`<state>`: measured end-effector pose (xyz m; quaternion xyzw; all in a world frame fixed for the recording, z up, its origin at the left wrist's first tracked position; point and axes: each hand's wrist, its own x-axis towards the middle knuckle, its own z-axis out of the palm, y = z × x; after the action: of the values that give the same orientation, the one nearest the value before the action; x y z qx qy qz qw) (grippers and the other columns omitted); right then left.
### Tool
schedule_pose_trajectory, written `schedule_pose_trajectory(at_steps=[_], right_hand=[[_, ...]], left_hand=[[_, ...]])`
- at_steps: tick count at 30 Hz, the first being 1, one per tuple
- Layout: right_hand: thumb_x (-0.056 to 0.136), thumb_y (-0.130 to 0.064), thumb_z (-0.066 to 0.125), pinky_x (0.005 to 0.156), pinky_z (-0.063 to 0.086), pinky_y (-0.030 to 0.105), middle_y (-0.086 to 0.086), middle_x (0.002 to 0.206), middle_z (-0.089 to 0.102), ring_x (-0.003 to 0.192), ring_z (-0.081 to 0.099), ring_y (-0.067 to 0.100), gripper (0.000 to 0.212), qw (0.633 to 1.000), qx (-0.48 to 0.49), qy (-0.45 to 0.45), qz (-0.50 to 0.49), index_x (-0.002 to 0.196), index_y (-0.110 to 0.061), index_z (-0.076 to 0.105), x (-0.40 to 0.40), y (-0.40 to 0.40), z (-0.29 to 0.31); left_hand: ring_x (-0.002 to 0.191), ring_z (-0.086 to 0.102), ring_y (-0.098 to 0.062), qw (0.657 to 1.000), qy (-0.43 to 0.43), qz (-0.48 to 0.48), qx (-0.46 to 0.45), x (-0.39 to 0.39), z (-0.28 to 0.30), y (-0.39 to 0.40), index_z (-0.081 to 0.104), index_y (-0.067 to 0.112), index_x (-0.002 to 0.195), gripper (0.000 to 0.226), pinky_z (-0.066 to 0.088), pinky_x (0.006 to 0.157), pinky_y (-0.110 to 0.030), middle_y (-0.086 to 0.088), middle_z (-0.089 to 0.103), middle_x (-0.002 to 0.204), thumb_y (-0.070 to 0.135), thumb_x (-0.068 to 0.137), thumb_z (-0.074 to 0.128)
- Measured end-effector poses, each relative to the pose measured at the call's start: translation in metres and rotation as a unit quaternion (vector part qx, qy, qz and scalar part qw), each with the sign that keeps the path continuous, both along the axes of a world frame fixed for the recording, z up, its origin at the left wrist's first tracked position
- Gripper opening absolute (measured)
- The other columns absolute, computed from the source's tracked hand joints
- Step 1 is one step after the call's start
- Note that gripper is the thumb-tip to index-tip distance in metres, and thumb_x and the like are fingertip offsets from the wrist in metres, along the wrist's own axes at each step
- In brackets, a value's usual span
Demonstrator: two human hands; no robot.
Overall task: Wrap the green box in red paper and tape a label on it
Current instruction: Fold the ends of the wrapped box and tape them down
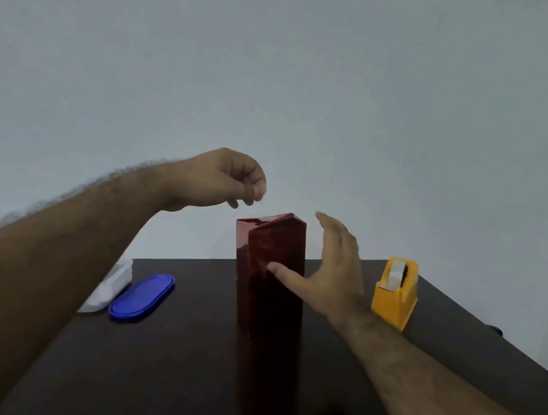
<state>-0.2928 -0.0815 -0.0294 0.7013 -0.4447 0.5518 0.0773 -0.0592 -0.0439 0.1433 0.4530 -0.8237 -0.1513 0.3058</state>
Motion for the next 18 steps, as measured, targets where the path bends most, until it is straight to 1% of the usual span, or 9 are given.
schedule_pose_trajectory(at_steps=[3, 5, 6, 8, 10, 12, 13, 15, 18], right_hand=[[0.057, -0.090, 0.073, 0.107, 0.044, 0.037, -0.008, 0.156, 0.035, 0.139, 0.037, 0.017, 0.123, 0.998, 0.057, -0.025, 0.014, 0.156, -0.029, 0.033, 0.037, -0.004, 0.034], [0.053, -0.088, 0.075, 0.105, 0.048, 0.038, -0.011, 0.151, 0.036, 0.136, 0.041, 0.018, 0.119, 0.993, 0.104, -0.055, 0.026, 0.152, -0.032, 0.039, 0.051, -0.009, 0.049], [0.054, -0.084, 0.078, 0.103, 0.050, 0.037, -0.012, 0.144, 0.040, 0.132, 0.045, 0.017, 0.110, 0.990, 0.122, -0.061, 0.031, 0.145, -0.031, 0.048, 0.056, -0.014, 0.055], [0.055, -0.074, 0.086, 0.095, 0.054, 0.033, -0.015, 0.125, 0.049, 0.117, 0.055, 0.013, 0.081, 0.988, 0.135, -0.060, 0.040, 0.119, -0.029, 0.066, 0.061, -0.021, 0.060], [0.057, -0.064, 0.090, 0.085, 0.053, 0.026, -0.016, 0.110, 0.053, 0.103, 0.059, 0.008, 0.054, 0.988, 0.132, -0.053, 0.060, 0.094, -0.029, 0.071, 0.058, -0.028, 0.062], [0.060, -0.056, 0.091, 0.080, 0.050, 0.021, -0.016, 0.105, 0.056, 0.099, 0.060, 0.004, 0.040, 0.988, 0.126, -0.034, 0.085, 0.084, -0.031, 0.072, 0.051, -0.033, 0.063], [0.060, -0.056, 0.091, 0.079, 0.049, 0.021, -0.016, 0.104, 0.058, 0.098, 0.060, 0.004, 0.038, 0.987, 0.123, -0.028, 0.097, 0.083, -0.032, 0.073, 0.047, -0.035, 0.062], [0.059, -0.062, 0.090, 0.079, 0.053, 0.024, -0.016, 0.100, 0.063, 0.095, 0.062, 0.004, 0.042, 0.987, 0.112, -0.025, 0.116, 0.083, -0.032, 0.074, 0.037, -0.039, 0.060], [0.060, -0.068, 0.087, 0.077, 0.059, 0.034, -0.014, 0.087, 0.070, 0.085, 0.066, 0.005, 0.046, 0.988, 0.087, -0.030, 0.128, 0.081, -0.030, 0.073, 0.029, -0.041, 0.055]], left_hand=[[0.090, 0.070, -0.012, 0.997, -0.061, 0.036, 0.005, 0.016, 0.000, -0.017, 0.072, 0.014, 0.102, 0.021, 0.057, 0.083, -0.037, -0.003, 0.076, 0.100, -0.001, 0.096, 0.059], [0.084, 0.067, -0.009, 0.996, -0.076, 0.044, 0.011, 0.020, -0.002, -0.026, 0.072, 0.014, 0.100, 0.024, 0.054, 0.078, -0.033, -0.003, 0.075, 0.095, -0.002, 0.093, 0.056], [0.081, 0.066, -0.008, 0.995, -0.083, 0.044, 0.014, 0.024, -0.002, -0.031, 0.072, 0.015, 0.100, 0.025, 0.052, 0.076, -0.033, -0.005, 0.074, 0.094, -0.003, 0.092, 0.055], [0.079, 0.064, -0.008, 0.993, -0.109, 0.035, 0.020, 0.028, -0.002, -0.039, 0.073, 0.017, 0.098, 0.026, 0.051, 0.075, -0.033, -0.009, 0.075, 0.096, 0.000, 0.090, 0.055], [0.079, 0.064, -0.008, 0.990, -0.135, 0.022, 0.028, 0.033, -0.002, -0.047, 0.074, 0.019, 0.098, 0.025, 0.051, 0.074, -0.033, -0.009, 0.075, 0.096, 0.008, 0.085, 0.055], [0.079, 0.065, -0.008, 0.988, -0.152, 0.013, 0.034, 0.036, 0.000, -0.054, 0.074, 0.018, 0.098, 0.024, 0.052, 0.074, -0.032, -0.006, 0.075, 0.094, 0.004, 0.088, 0.057], [0.079, 0.065, -0.007, 0.987, -0.157, 0.010, 0.035, 0.036, 0.001, -0.057, 0.074, 0.018, 0.099, 0.025, 0.052, 0.075, -0.032, -0.004, 0.075, 0.092, 0.001, 0.090, 0.057], [0.078, 0.066, -0.006, 0.985, -0.166, 0.003, 0.037, 0.034, 0.003, -0.064, 0.074, 0.017, 0.100, 0.027, 0.053, 0.075, -0.032, 0.001, 0.074, 0.090, -0.002, 0.092, 0.057], [0.079, 0.067, -0.007, 0.982, -0.181, -0.011, 0.045, 0.028, 0.003, -0.075, 0.074, 0.016, 0.102, 0.026, 0.054, 0.076, -0.032, -0.004, 0.075, 0.093, -0.002, 0.093, 0.057]])
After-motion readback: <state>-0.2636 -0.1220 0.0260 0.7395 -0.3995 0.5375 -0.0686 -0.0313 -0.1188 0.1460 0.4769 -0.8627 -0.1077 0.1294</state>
